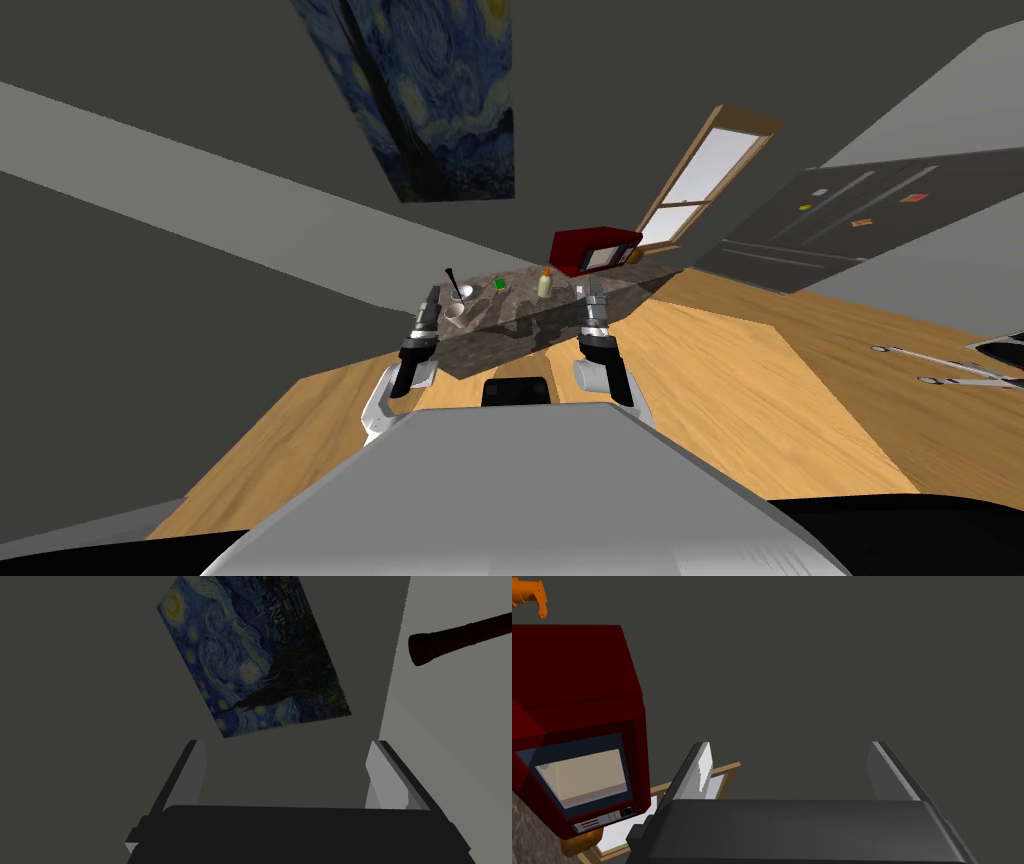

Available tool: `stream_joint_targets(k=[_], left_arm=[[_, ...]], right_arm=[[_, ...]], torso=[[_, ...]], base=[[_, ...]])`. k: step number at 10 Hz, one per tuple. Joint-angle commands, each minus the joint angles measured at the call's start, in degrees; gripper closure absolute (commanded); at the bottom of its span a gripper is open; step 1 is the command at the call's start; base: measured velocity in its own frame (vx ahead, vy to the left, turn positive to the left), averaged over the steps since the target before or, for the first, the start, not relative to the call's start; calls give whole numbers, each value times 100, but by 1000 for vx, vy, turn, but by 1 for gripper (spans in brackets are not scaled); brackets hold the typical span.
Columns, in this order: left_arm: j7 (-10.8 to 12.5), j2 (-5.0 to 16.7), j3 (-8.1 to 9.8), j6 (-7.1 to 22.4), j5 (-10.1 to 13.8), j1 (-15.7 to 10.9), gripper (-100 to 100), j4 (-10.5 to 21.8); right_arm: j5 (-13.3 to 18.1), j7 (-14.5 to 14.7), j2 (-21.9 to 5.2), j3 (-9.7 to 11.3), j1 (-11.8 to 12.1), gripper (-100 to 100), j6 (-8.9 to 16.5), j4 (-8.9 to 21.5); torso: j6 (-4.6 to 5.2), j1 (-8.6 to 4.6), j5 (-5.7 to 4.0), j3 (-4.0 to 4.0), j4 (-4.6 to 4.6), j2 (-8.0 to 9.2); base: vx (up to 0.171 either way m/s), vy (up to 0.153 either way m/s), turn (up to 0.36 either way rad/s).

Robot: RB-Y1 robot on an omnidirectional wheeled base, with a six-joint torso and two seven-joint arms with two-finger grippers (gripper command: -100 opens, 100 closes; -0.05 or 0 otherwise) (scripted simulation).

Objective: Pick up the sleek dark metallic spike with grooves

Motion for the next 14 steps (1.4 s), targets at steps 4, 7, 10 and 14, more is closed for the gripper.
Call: stream_joint_targets(k=[4, 7, 10, 14], left_arm=[[-444, 180, 203, 255, -437, -236, -100, 542], [-757, 481, 311, 347, -734, -404, -100, 1019], [-973, 737, 355, 380, -927, -513, -100, 1356], [-1314, 1130, 394, 405, -1223, -684, -100, 1898]], right_arm=[[0, 0, 0, 0, 1, 0, 0, 0], [0, 0, 0, 0, 2, 0, 0, 0], [0, 0, 0, 0, 3, 0, 0, 0], [0, 0, 0, 0, 4, 0, -1, 0]], torso=[[0, -7, -2, -18, -7, -33], [-1, -7, -1, -26, -9, -47], [-2, -22, -4, -40, -14, -71], [-2, -23, -4, -51, -19, -90]], base=[[-110, 73, -140], [-58, 59, -140], [2, 25, -84], [41, 26, -106]])
